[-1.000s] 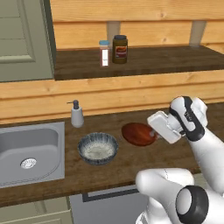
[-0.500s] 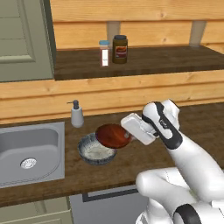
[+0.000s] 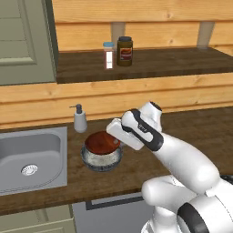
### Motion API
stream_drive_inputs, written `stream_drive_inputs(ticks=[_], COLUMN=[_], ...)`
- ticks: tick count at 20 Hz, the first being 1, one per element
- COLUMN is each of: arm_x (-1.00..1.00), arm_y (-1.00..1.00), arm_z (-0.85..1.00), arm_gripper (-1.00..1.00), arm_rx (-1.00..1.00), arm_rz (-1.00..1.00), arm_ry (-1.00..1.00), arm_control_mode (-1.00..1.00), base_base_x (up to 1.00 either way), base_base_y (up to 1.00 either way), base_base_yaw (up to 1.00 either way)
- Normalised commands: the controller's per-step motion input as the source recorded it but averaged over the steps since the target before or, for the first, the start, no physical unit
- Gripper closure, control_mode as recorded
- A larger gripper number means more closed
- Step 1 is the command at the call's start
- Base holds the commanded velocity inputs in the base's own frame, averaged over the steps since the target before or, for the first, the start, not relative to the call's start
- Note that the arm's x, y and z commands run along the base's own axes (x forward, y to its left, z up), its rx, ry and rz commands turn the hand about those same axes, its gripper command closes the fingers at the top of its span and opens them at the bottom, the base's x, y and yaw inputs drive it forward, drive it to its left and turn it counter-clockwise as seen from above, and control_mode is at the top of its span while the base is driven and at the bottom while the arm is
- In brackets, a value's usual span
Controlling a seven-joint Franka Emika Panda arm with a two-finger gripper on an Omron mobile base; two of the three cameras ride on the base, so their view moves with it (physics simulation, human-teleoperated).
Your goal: Pick up the bowls on the counter and stack them on top of one another in the open cabinet. Place the smaller bowl on top of the larger bowl.
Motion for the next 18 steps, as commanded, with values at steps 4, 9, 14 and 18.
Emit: stream_drive_inputs(ticks=[4,9,14,18], arm_x=[0.03,0.03,0.28,0.28], arm_y=[-0.01,0.03,0.03,0.13], arm_z=[-0.38,-0.46,-0.36,-0.31], arm_gripper=[1.0,1.0,1.0,1.0], arm_rx=[0.0,-0.02,-0.01,-0.03], arm_rz=[0.0,0.0,0.0,0.0], arm_ry=[0.0,0.0,0.0,0.0], arm_control_mode=[-1.0,-1.0,-1.0,-1.0], base_base_x=[0.0,0.0,0.0,0.0], base_base_y=[0.0,0.0,0.0,0.0], base_base_yaw=[0.0,0.0,0.0,0.0])
